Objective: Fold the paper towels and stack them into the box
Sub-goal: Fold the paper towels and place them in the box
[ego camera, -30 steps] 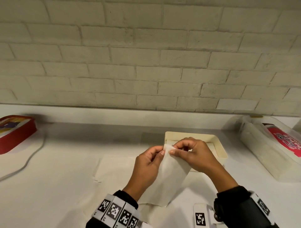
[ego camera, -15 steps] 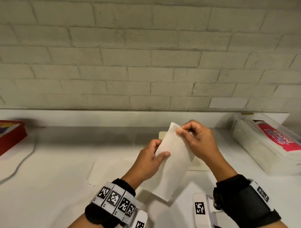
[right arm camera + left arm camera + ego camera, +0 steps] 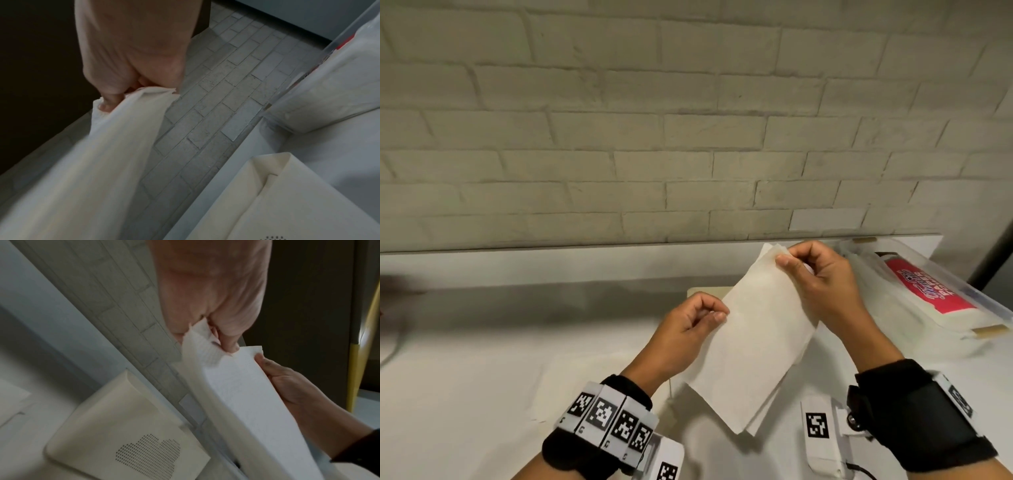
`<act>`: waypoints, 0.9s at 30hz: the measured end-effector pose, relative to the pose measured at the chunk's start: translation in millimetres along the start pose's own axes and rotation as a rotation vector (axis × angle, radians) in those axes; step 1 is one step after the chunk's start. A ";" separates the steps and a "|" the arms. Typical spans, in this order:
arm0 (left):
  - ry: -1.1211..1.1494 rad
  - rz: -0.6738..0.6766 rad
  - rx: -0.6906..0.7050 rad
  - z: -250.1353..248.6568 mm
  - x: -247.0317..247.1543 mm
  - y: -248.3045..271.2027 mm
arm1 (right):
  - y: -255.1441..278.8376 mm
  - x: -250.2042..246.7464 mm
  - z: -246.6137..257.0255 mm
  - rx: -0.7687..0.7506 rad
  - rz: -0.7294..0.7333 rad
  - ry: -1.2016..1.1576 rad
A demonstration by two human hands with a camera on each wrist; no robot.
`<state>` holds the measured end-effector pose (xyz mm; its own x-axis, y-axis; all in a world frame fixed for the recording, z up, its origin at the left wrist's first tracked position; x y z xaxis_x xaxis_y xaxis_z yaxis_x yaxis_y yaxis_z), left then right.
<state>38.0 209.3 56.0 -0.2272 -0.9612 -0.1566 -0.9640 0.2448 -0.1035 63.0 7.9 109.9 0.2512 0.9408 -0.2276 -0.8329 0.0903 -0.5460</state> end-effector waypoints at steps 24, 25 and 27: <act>-0.462 -0.230 -0.296 0.0 -20.0 -120.2 | -40.9 -2.9 -105.0 0.424 0.016 0.463; -0.503 -0.212 -0.329 4.9 -18.1 -121.9 | -40.3 -0.4 -110.4 0.446 0.043 0.499; -0.593 -0.159 -0.389 14.4 -15.2 -124.4 | -39.0 4.2 -119.6 0.461 0.097 0.559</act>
<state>163.4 195.3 57.1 -0.0740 -0.7236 -0.6862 -0.9835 -0.0608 0.1702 155.5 -30.7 33.8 0.2769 0.6555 -0.7026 -0.9563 0.2591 -0.1352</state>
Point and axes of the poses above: each hand's wrist, its own y-axis away from the middle knuckle, its own x-axis out of the palm, z = x × y, the point moved 1 cm from there along -y, towards the middle knuckle, and after that the axes turned 5 degrees about -x, right-handed, at the moved point
